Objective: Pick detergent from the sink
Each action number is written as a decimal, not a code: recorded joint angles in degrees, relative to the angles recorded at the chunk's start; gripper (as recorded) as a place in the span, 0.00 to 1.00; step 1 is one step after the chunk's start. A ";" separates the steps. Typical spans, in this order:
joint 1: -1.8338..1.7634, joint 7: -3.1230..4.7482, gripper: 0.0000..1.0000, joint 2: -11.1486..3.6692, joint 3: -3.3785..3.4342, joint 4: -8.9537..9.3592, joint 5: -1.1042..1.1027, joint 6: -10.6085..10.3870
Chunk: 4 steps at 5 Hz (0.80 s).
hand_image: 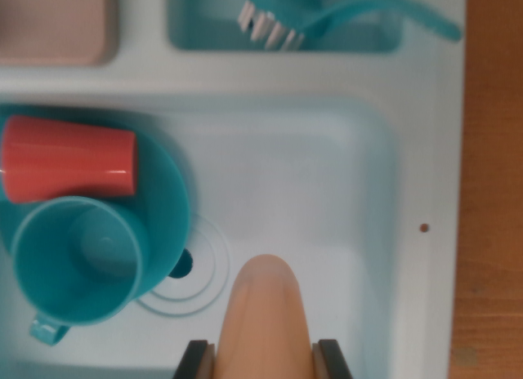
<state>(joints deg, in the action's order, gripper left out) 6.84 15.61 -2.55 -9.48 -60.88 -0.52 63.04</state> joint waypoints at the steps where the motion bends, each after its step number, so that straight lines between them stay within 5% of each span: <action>1: 0.00 0.00 1.00 0.00 0.00 0.00 0.00 0.00; 4: -0.06 -0.09 1.00 1.14 0.03 -4.16 -0.18 5.29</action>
<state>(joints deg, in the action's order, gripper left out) 6.78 15.52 -1.41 -9.45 -65.04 -0.70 68.32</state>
